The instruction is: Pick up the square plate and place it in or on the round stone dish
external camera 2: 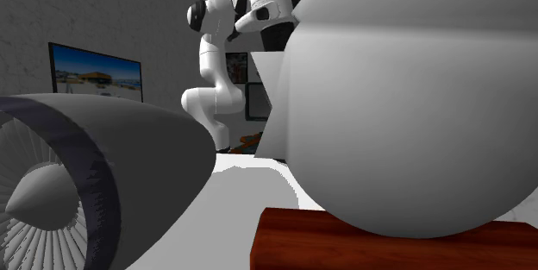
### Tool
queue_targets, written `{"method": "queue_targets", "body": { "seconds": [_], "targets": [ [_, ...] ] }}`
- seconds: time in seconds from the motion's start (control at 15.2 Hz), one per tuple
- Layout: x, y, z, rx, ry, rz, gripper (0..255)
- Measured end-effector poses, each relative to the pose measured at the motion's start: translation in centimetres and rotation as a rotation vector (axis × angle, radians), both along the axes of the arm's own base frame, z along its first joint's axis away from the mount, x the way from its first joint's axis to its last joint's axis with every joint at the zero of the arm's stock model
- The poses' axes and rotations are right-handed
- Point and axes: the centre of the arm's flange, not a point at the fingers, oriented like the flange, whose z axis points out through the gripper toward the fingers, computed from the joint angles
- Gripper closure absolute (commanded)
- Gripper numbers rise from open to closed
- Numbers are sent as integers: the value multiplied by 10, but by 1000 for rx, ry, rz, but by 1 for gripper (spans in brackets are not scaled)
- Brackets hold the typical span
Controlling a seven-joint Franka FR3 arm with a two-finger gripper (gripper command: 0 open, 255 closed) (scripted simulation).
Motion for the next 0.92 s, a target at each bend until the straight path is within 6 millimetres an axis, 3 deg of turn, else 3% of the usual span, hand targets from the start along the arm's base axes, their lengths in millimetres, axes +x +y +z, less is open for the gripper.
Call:
{"method": "queue_targets", "body": {
  "seconds": [0.92],
  "targets": [
    [-172, 5, 25, 0, -1, 0, 255]
  ]
}}
